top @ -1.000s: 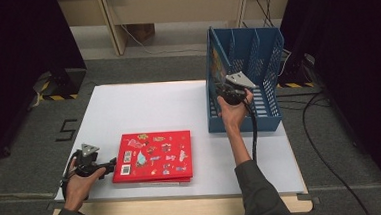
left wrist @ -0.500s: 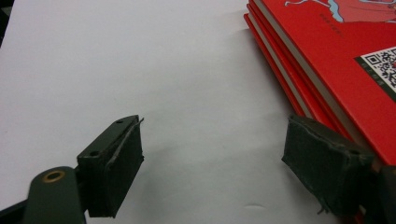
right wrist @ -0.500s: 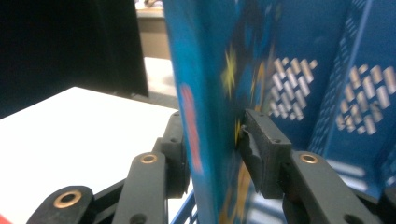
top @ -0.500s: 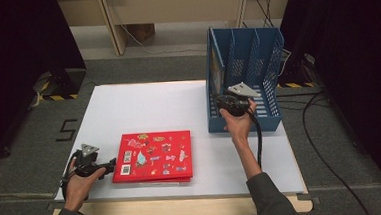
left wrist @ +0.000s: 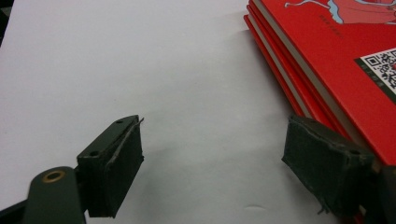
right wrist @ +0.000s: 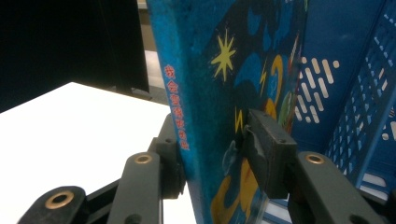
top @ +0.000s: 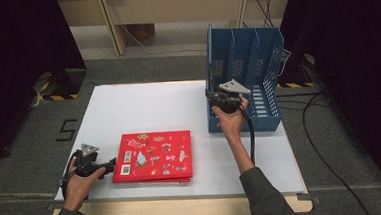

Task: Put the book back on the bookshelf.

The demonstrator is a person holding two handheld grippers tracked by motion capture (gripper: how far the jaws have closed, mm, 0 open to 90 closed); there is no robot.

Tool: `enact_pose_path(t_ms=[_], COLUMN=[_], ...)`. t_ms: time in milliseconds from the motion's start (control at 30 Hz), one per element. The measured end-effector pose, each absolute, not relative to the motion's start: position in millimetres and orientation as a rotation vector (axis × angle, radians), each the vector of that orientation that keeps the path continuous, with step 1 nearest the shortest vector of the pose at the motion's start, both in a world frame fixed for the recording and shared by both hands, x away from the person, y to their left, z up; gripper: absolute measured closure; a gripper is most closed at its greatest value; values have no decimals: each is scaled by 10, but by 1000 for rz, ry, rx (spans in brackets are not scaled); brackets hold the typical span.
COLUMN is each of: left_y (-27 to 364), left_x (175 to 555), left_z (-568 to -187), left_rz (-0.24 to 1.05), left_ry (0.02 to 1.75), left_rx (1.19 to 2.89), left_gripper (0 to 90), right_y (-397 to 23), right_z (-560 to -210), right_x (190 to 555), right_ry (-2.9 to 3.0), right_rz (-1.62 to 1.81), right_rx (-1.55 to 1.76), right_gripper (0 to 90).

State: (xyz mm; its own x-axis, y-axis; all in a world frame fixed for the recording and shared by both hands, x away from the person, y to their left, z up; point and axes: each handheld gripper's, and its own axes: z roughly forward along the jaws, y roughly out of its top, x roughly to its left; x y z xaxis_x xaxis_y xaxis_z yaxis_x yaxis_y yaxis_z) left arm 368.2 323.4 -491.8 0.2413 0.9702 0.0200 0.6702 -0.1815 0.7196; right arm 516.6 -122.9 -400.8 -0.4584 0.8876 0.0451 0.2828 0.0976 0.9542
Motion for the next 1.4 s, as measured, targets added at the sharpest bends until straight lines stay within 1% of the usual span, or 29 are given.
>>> enact_pose_path(t_ms=[267,433,467,533,600,967,1067,1233,1400], left_y=[3232,3233,3234,3236,3237,3240,3247,3229,3235], left_x=[3683,3684,3681,3679,3680,3672,3672,3646,3618], left_z=[-4920,-4923,-4920,-4919,-4921,-4909,-4907,-4869,-4864], left_rz=[657,655,657,660,659,665,667,691,684], left_ry=[1497,1496,1496,1496,1499,1500,1498,1484,1482], left_rx=[1929,1931,1930,1926,1925,1909,1903,1881,1871], left_gripper=[188,188,188,188,188,188,188,188,188], right_y=[-1230,-1259,-1272,-1321,-1393,-1633,-1686,-1692,-1643], right_z=[-4014,-3988,-3980,-3956,-3941,-3974,-4043,-4285,-4495], right_x=[5158,5094,5082,5028,4956,4490,4352,4101,3940], right_ry=[1815,1832,1825,1814,1803,1833,1856,1946,2009], right_rz=[1409,1449,1440,1467,1505,1516,1542,1565,1609], right_rx=[1167,1148,1145,1150,1159,1125,1150,1199,1268], right_gripper=[569,487,482,466,423,371,365,361,348])
